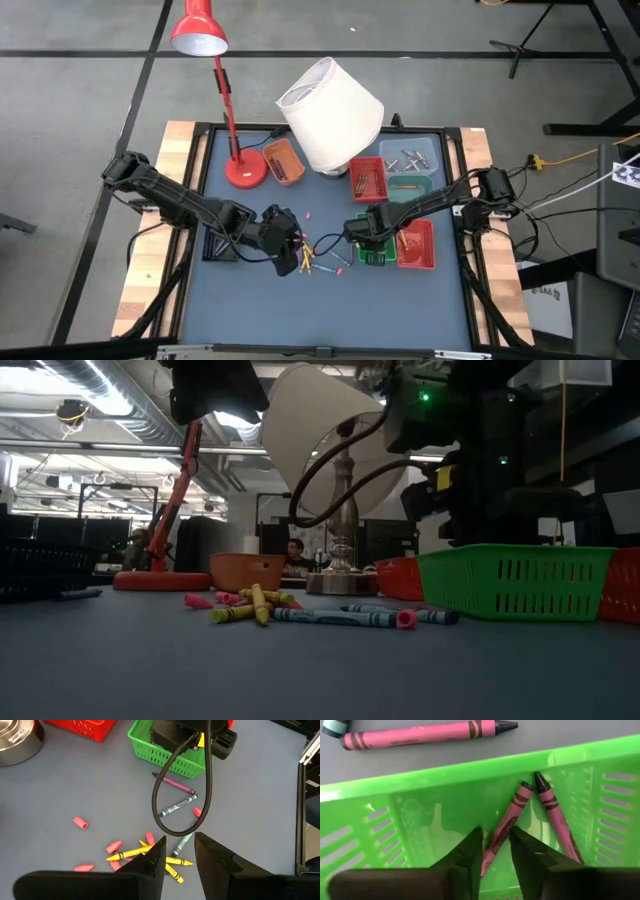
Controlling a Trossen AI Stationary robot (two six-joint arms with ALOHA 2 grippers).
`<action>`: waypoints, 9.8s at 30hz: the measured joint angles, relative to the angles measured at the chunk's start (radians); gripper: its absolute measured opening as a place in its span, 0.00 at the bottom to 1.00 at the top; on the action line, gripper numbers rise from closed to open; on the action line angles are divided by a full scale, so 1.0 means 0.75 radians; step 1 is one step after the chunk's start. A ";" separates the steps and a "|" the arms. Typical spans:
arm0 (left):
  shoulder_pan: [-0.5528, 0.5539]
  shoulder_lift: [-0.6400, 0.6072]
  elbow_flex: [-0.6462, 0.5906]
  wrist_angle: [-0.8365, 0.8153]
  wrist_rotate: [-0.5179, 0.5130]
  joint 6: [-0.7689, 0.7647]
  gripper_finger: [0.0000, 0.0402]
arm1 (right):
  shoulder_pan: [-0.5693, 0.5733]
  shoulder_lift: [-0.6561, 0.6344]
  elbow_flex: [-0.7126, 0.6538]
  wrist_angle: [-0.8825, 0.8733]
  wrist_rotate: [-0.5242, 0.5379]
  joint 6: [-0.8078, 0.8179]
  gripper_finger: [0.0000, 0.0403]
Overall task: Sort crayons
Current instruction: Put the violet crayon into the orange bin
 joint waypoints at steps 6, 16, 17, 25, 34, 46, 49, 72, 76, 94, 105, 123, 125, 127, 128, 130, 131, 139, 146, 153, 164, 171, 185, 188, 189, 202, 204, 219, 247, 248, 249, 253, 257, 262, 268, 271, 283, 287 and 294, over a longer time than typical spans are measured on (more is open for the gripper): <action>0.000 0.000 0.000 0.000 0.000 0.000 0.22 | 0.000 0.002 -0.001 0.002 -0.003 0.004 0.07; 0.000 -0.003 0.000 -0.002 -0.002 0.011 0.22 | 0.000 0.006 0.019 -0.021 -0.002 0.013 0.08; 0.000 -0.009 0.000 -0.007 -0.001 0.011 0.22 | 0.000 0.006 0.033 -0.035 -0.002 0.010 0.08; -0.044 -0.038 0.000 -0.018 0.009 0.011 0.22 | 0.000 -0.028 0.127 -0.145 0.010 -0.031 0.01; -0.120 -0.070 -0.001 -0.006 -0.031 0.011 0.22 | 0.000 -0.138 0.136 -0.158 -0.001 -0.037 0.04; -0.113 -0.067 -0.001 0.064 -0.198 0.014 0.22 | 0.000 -0.359 0.137 0.143 -0.002 -0.060 0.04; -0.095 -0.067 -0.001 0.099 -0.211 0.085 0.22 | 0.000 -0.377 0.137 0.323 -0.002 -0.129 0.03; -0.053 -0.066 -0.001 0.339 -0.252 0.397 0.22 | 0.002 -0.377 0.138 0.940 -0.024 -0.355 0.04; -0.023 -0.066 -0.001 0.361 -0.253 0.396 0.22 | 0.001 -0.377 0.138 0.948 -0.024 -0.355 0.04; 0.005 -0.065 -0.001 0.398 -0.237 0.398 0.12 | 0.000 -0.376 0.138 0.947 -0.024 -0.353 0.04; 0.005 -0.065 -0.001 0.398 -0.245 0.398 0.03 | 0.000 -0.376 0.138 0.947 -0.024 -0.350 0.11; 0.174 -0.066 -0.001 0.035 -0.261 0.389 0.02 | 0.000 -0.375 0.139 0.417 -0.024 -0.350 0.36; 0.218 -0.066 -0.001 -0.051 -0.313 0.393 0.02 | 0.000 -0.375 0.139 0.381 -0.024 -0.350 0.36; 0.269 -0.066 -0.001 -0.136 -0.366 0.394 0.02 | 0.000 -0.375 0.139 0.368 -0.024 -0.350 0.36; 0.295 -0.066 -0.001 -0.177 -0.387 0.395 0.02 | 0.000 -0.375 0.139 0.368 -0.024 -0.350 0.36; 0.350 -0.066 -0.001 -0.244 -0.413 0.396 0.02 | 0.000 -0.375 0.139 0.370 -0.024 -0.350 0.36; 0.378 -0.066 -0.001 -0.265 -0.420 0.396 0.02 | 0.000 -0.375 0.139 0.369 -0.024 -0.350 0.36; 0.604 -0.065 -0.001 -0.271 -0.422 0.499 0.02 | 0.000 -0.375 0.139 0.368 -0.024 -0.350 0.36; 0.736 -0.065 -0.001 -0.272 -0.421 0.499 0.02 | 0.000 -0.375 0.139 0.368 -0.024 -0.350 0.36; 0.792 -0.065 -0.001 -0.272 -0.408 0.498 0.12 | 0.000 -0.375 0.139 0.356 -0.024 -0.350 0.36; 0.808 -0.065 -0.001 -0.272 -0.404 0.448 0.19 | 0.000 -0.376 0.132 0.051 0.054 -0.354 0.36; 0.806 -0.065 -0.001 -0.272 -0.300 0.419 0.19 | 0.000 -0.376 0.011 0.001 0.174 -0.416 0.36; 0.805 -0.065 -0.001 -0.272 -0.271 0.419 0.19 | -0.001 -0.376 -0.274 0.343 0.208 -0.482 0.36; 0.805 -0.065 -0.001 -0.272 -0.271 0.419 0.19 | -0.011 -0.376 -0.307 0.418 0.203 -0.490 0.36; 0.805 -0.065 -0.001 -0.272 -0.271 0.419 0.19 | -0.020 -0.376 -0.317 0.446 0.198 -0.491 0.36; 0.805 -0.065 -0.001 -0.271 -0.272 0.419 0.19 | -0.131 -0.312 -0.338 0.488 0.098 -0.500 0.36; 0.805 -0.065 -0.001 -0.272 -0.272 0.419 0.19 | -0.143 -0.279 -0.338 0.488 0.065 -0.518 0.36; 0.797 -0.065 -0.001 -0.271 -0.272 0.419 0.19 | -0.139 -0.216 -0.334 0.490 0.055 -0.529 0.19; 0.446 -0.065 -0.001 -0.271 -0.110 0.420 0.19 | -0.139 -0.205 -0.088 0.118 0.067 -0.524 0.06; 0.428 -0.065 -0.001 -0.270 -0.092 0.420 0.19 | -0.139 -0.205 -0.068 0.097 0.067 -0.524 0.06; 0.410 -0.065 -0.001 -0.270 -0.076 0.420 0.19 | -0.139 -0.207 -0.051 0.075 0.068 -0.525 0.06; 0.335 -0.065 -0.001 -0.246 -0.017 0.420 0.19 | -0.139 -0.207 0.035 -0.018 0.068 -0.525 0.06; 0.262 -0.065 -0.001 -0.163 0.024 0.429 0.19 | -0.139 -0.208 0.120 -0.052 0.068 -0.525 0.06; 0.179 -0.065 -0.001 -0.056 0.024 0.430 0.19 | -0.139 -0.210 0.192 0.051 0.057 -0.525 0.06; 0.101 -0.065 0.000 -0.032 0.024 0.430 0.19 | -0.139 -0.211 0.200 0.329 0.056 -0.512 0.06; 0.076 -0.065 0.000 -0.031 0.023 0.430 0.19 | -0.138 -0.211 0.181 0.523 0.044 -0.464 0.06; 0.055 -0.065 0.000 -0.032 -0.012 0.419 0.19 | -0.138 -0.211 0.159 0.846 -0.014 -0.414 0.06; 0.055 -0.065 0.000 -0.032 -0.098 0.419 0.19 | -0.138 -0.211 0.159 0.886 -0.016 -0.409 0.06; 0.068 -0.065 0.000 -0.027 -0.177 0.419 0.19 | -0.138 -0.211 0.159 0.911 -0.071 -0.408 0.06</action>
